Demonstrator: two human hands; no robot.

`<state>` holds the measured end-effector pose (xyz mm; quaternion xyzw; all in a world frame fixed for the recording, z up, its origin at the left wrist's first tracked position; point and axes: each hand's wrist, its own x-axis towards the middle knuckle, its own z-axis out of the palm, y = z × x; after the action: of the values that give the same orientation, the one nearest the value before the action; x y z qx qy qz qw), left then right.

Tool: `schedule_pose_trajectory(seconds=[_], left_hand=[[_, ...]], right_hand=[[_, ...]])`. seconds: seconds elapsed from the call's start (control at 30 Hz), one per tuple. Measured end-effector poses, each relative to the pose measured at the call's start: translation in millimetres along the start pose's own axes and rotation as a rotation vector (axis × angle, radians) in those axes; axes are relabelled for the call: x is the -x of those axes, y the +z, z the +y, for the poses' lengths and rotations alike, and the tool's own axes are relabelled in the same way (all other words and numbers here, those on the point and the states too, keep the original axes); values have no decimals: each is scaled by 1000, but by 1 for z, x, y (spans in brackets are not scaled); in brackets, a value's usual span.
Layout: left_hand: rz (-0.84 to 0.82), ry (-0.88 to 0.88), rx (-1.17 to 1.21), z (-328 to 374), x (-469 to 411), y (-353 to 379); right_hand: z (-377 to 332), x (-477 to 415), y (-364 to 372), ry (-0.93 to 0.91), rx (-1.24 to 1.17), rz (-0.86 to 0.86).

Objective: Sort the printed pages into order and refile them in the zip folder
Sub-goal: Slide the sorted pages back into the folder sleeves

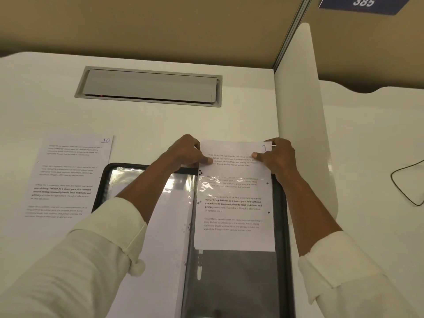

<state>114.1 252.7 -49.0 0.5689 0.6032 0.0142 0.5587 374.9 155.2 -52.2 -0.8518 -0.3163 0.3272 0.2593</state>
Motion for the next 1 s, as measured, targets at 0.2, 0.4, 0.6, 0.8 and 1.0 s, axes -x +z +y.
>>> schedule_pose_trajectory(seconds=[0.2,0.4,0.6,0.8,1.0], left_hand=[[201,37,92,4,-1,5],[105,41,-35,-1,5,9],[26,137,-316,-6,14,13],[-7,185,-449,-2,23,16],[22,226,-503,-8,29,19]], right_hand=[[0,2,-1,-27,51,-67],[-13,0,-5,-139,44,-106],[-38,-4,-4,-375,355,-388],[-54,7,14,-435,441,-568],[-48,21,28,-456,443,-604]])
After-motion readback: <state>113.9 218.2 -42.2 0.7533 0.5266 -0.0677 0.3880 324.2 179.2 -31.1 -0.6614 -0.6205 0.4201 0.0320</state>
